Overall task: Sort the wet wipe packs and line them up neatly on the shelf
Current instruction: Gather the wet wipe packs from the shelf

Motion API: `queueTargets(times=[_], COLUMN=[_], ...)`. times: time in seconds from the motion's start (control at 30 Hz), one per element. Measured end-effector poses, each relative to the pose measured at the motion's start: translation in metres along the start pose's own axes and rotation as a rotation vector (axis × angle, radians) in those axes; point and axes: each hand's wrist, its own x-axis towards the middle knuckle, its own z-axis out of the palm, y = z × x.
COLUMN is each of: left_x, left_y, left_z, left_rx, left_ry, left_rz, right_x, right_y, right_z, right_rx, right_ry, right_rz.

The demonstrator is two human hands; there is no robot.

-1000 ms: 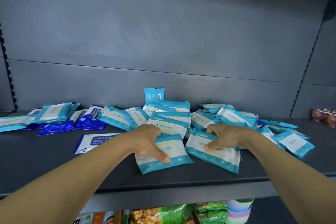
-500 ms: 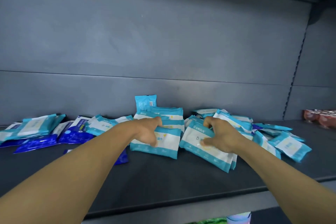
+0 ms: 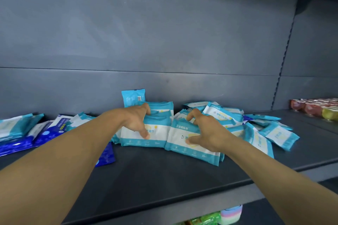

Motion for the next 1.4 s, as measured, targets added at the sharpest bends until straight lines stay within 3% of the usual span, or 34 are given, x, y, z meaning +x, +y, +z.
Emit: queueTargets(times=[0.13, 0.4, 0.53, 0.73, 0.9, 1.17, 1.4], left_x=[-0.006, -0.032, -0.043, -0.076, -0.129, -0.237, -0.315], left_y=[0.001, 0.002, 0.006, 0.013, 0.012, 0.019, 0.027], left_z=[-0.003, 0.01, 0.011, -0.005, -0.009, 0.011, 0.048], left_rx=[0.166, 0.228, 0.262, 0.129, 0.017, -0.275, -0.493], left_ry=[0.066, 0.267, 0.343, 0.416, 0.343, 0.244, 0.123], left_rz=[-0.017, 0.02, 0.009, -0.021, -0.04, -0.078, -0.128], right_x=[0.003, -0.007, -0.014, -0.032, -0.061, -0.123, -0.159], right_y=[-0.004, -0.001, -0.003, -0.004, -0.023, -0.067, -0.103], right_z=[0.001, -0.001, -0.002, -0.015, -0.035, -0.037, -0.002], right_rx=[-0.118, -0.434, -0.358, -0.07, 0.148, 0.208, 0.256], right_ry=[-0.02, -0.016, 0.01, 0.163, 0.231, -0.036, -0.13], right_rz=[0.035, 0.111, 0.129, 0.175, -0.025, -0.535, -0.726])
